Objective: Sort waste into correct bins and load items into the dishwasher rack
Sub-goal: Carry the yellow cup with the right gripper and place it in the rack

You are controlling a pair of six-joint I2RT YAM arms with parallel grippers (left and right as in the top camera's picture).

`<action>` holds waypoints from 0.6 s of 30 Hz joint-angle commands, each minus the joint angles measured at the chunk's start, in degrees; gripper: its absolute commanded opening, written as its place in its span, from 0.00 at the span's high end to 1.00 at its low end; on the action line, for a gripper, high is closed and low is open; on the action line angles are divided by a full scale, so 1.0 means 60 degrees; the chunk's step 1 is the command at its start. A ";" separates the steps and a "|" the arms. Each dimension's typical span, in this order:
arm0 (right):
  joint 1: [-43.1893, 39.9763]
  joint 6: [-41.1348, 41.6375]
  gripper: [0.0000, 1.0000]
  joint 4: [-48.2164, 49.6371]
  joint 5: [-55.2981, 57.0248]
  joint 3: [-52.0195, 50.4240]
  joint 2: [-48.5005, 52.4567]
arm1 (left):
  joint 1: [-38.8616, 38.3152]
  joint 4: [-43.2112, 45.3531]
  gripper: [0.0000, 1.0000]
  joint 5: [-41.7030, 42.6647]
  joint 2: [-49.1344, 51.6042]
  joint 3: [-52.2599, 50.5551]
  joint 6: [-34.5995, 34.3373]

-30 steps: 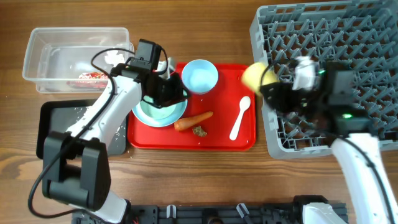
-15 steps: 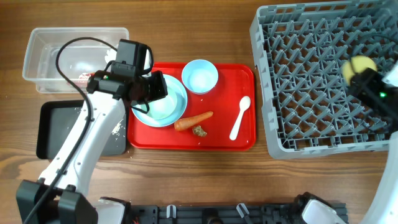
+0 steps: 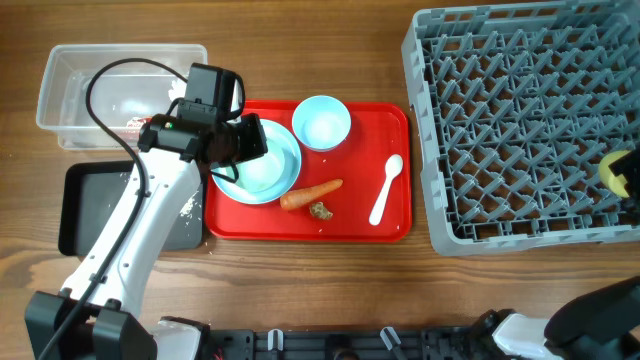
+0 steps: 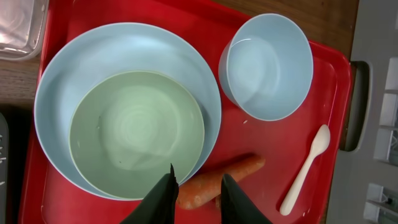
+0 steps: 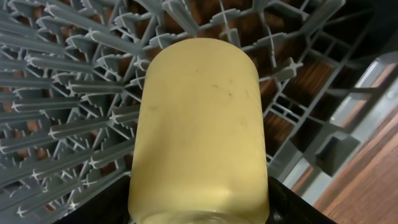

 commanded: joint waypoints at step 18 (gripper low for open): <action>0.0025 0.0029 0.00 0.0805 -0.2696 0.0142 0.0270 | 0.0029 -0.0004 0.75 -0.0157 -0.0120 0.0066 0.0189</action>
